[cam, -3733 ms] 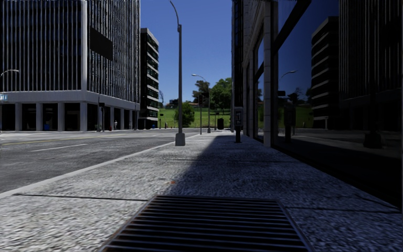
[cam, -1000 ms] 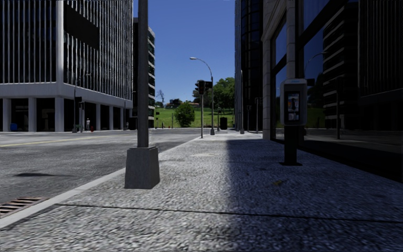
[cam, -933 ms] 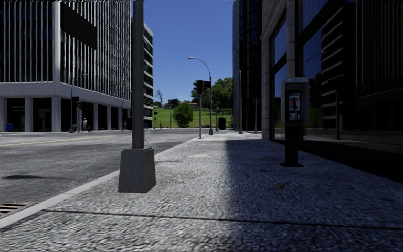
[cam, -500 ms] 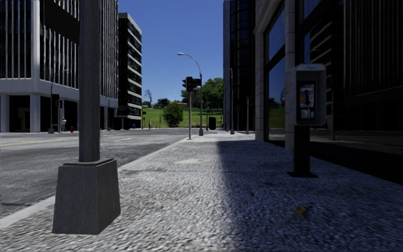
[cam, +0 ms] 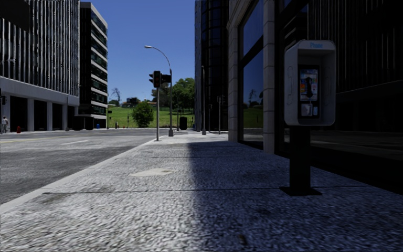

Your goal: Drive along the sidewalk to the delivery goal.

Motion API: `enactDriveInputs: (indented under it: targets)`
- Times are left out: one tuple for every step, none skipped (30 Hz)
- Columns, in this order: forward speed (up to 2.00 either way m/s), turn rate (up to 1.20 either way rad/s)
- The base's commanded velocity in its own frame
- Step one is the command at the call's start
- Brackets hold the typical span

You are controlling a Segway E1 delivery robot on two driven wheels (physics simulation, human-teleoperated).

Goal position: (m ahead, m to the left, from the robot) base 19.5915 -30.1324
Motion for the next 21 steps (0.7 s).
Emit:
enactDriveInputs:
  targets:
    - [2.0, 0.0]
    - [2.0, 0.0]
    - [2.0, 0.0]
    - [2.0, 0.0]
    - [2.0, 0.0]
    - [2.0, 0.0]
    - [2.0, 0.0]
    - [2.0, 0.0]
    - [2.0, 0.0]
    - [2.0, 0.0]
    - [2.0, 0.0]
    - [2.0, 0.0]
    - [2.0, 0.0]
    - [2.0, 0.0]
    - [2.0, 0.0]
    - [2.0, 0.0]
    - [2.0, 0.0]
    - [2.0, 0.0]
    - [2.0, 0.0]
    - [2.0, 0.0]
    - [2.0, 0.0]
